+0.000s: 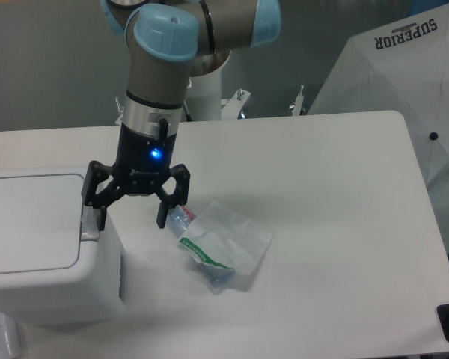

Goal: Open the trash can
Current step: 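Press the lid edge down with the gripper finger to flip the lid open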

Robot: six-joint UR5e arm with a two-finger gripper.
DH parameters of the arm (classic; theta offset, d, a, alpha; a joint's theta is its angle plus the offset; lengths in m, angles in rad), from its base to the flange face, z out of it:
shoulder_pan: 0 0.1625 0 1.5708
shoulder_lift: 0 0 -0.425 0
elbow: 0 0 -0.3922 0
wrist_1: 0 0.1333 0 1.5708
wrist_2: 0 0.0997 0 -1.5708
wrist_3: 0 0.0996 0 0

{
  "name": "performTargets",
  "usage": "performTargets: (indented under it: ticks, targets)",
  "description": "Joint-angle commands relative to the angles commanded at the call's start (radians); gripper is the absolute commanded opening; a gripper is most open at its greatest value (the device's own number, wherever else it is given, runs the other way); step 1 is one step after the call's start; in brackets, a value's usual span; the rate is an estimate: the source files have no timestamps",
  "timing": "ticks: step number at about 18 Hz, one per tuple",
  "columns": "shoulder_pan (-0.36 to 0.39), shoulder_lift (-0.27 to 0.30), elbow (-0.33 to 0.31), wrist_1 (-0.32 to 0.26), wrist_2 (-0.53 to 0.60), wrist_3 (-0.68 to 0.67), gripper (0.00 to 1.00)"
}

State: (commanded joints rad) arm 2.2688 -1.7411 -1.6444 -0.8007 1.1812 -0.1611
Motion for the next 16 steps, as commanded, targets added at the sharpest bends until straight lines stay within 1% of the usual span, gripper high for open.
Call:
performTargets:
  ticks: [9,11,14,16]
  targets:
    - [0.000,0.001,0.005,0.000,0.000,0.005,1.00]
    - [0.002,0.011,0.031,0.000,0.000,0.008,1.00]
    - [0.006,0.014,0.087,0.000,0.005,0.023,1.00]
    - [0.034,0.014,0.123,0.000,0.005,0.046,1.00]
